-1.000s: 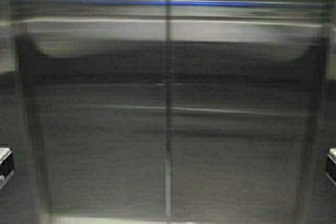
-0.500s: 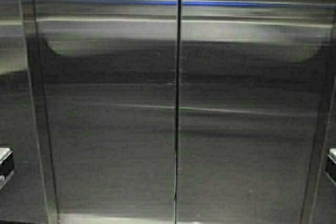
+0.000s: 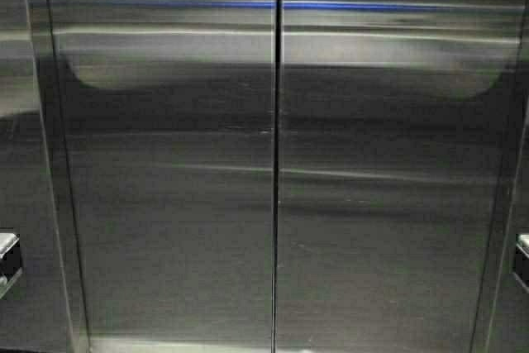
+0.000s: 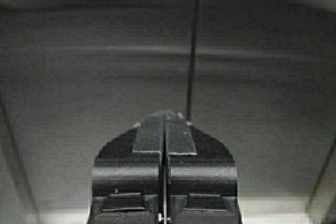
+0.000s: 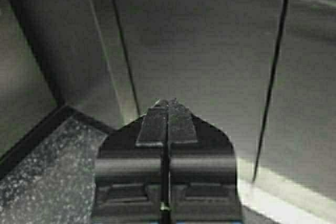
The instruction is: Navigate to elevator, push the call button, then enter the elevator
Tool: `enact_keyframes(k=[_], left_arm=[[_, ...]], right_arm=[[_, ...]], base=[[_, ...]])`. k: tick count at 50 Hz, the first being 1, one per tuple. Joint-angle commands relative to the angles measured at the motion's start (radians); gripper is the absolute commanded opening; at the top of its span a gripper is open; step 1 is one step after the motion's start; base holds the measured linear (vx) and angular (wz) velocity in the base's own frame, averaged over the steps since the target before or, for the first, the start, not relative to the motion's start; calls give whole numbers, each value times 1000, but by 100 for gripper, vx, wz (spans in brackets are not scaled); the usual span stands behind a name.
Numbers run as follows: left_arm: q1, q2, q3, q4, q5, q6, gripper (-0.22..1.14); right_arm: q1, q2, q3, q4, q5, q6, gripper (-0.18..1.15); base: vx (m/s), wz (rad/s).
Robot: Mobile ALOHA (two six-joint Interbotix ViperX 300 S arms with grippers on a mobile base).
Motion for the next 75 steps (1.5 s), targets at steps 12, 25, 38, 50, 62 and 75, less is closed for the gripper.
enact_keyframes(k=[12,25,38,50,62,75], left_arm=[[0,3,-15,0,5,-15,3],[0,3,-15,0,5,-15,3],[0,3,-15,0,5,-15,3],[0,3,-15,0,5,-15,3],[0,3,-15,0,5,-15,3],[0,3,-15,0,5,-15,3]], right_arm=[[2,-6,-12,0,-9,-2,5],[0,-6,-12,0,-9,-2,5],[2,-6,-12,0,-9,-2,5],[2,-6,-12,0,-9,-2,5],[2,-6,-11,0,-9,-2,5],[2,-6,-12,0,-9,0,5]], base=[[0,0],[0,0],[0,0],[0,0],[0,0],[0,0]])
